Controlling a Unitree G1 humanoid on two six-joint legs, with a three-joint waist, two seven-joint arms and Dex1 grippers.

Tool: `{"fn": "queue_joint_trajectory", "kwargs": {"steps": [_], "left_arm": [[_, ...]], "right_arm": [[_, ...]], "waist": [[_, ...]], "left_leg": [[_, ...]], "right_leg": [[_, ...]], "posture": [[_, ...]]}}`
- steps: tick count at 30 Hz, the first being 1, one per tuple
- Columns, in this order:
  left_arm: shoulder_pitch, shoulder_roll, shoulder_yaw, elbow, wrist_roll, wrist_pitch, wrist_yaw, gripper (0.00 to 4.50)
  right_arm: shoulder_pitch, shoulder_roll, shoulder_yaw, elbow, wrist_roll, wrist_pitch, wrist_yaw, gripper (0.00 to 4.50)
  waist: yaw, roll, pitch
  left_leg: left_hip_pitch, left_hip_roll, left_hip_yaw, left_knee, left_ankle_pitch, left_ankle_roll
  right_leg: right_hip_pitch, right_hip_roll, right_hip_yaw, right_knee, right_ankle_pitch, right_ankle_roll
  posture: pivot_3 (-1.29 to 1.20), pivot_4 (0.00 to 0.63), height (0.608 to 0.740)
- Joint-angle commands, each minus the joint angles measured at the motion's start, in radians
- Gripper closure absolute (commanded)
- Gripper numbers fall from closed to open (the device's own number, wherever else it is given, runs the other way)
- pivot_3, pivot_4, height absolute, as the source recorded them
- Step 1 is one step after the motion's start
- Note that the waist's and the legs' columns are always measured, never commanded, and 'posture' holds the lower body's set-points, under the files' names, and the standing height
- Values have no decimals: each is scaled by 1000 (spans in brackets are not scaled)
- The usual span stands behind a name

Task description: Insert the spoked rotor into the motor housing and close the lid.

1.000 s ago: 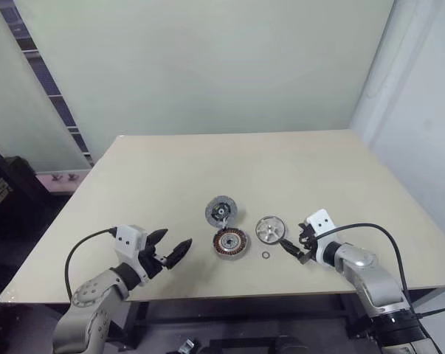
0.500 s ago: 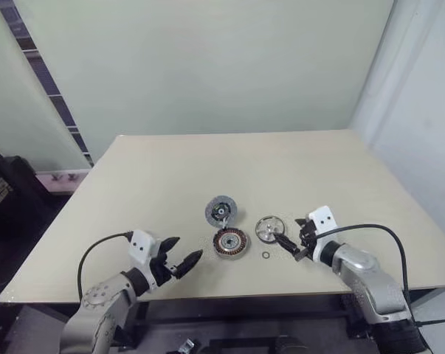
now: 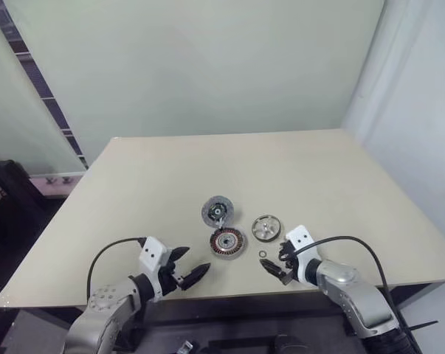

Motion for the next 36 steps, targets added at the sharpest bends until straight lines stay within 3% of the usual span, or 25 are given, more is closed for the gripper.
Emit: {"fn": "queue_joint_trajectory", "kwargs": {"steps": [1,13,31,34,36], "left_arm": [[-4,5,-3,-15,5,-18,-8,45],[1,-5,-7,3,18,-47,-6,45],[-1,-10,-14,38,39,-86,-16,45],[4,-10,-13,39,41,-94,-17,0],[6,-10,-12,39,41,-98,-17,0]], "right_arm": [[-37,15,19,29,-17,-26,-3,0],[-100,66,49,203,-53,-122,3,0],[-123,100,52,311,-86,-193,7,0],[-118,100,56,311,-93,-189,10,565],[-116,99,57,310,-96,-187,13,1290]], "waist": [[0,-1,0],[0,-1,0],[0,-1,0],[0,-1,0],[0,-1,0]], "left_leg": [[1,0,0,0,0,0],[1,1,0,0,0,0],[2,2,1,0,0,1],[3,2,1,0,0,1],[3,2,1,0,0,1]], "right_leg": [[0,0,0,0,0,0],[0,1,0,0,0,0],[0,2,0,1,0,0],[1,2,1,1,0,0],[1,2,1,1,0,0]], "posture": [[0,0,740],[0,0,740],[0,0,740],[0,0,740],[0,0,740]]}}
